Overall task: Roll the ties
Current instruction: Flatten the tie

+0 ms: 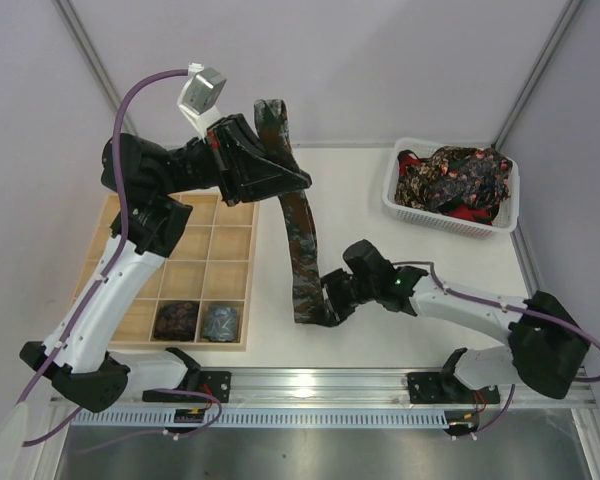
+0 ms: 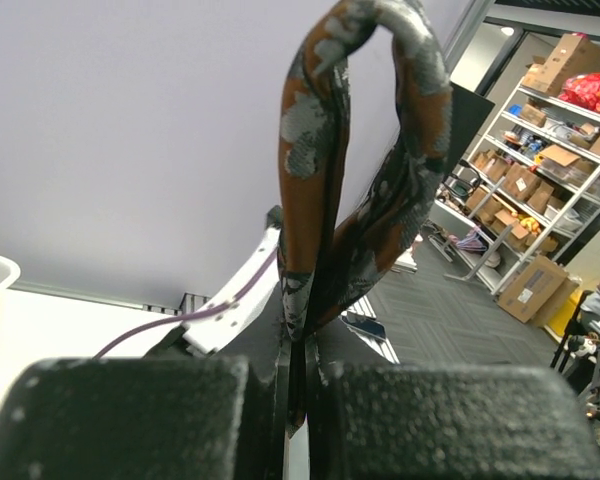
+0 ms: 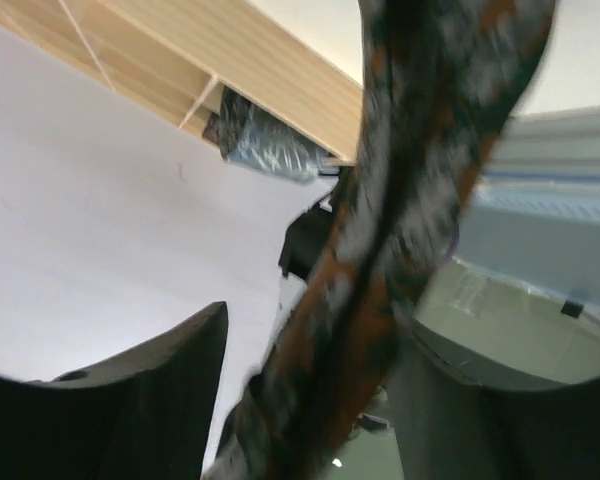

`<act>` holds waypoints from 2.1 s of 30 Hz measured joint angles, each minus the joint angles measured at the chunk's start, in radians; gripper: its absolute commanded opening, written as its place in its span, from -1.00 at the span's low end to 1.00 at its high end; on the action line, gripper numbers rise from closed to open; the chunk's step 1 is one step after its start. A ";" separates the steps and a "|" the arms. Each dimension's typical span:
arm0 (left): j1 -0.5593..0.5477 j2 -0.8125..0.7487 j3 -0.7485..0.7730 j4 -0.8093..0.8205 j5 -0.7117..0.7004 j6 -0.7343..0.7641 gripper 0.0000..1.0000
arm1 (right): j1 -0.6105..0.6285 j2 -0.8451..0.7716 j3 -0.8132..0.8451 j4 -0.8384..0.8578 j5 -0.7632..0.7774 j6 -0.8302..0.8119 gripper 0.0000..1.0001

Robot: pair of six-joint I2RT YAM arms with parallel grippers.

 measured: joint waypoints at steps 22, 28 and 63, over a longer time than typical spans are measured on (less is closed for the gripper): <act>-0.076 -0.164 -0.602 0.212 -0.011 0.111 -0.99 | -0.842 -0.259 -0.140 0.092 -0.006 -0.401 -1.00; -0.150 -0.095 -0.920 0.376 -0.036 0.140 -0.99 | -0.933 -0.332 -0.293 0.211 -0.010 -0.550 -1.00; -0.309 0.185 -1.431 0.728 -0.415 0.307 -0.99 | -1.122 -0.541 -0.334 -0.612 0.227 -1.086 0.58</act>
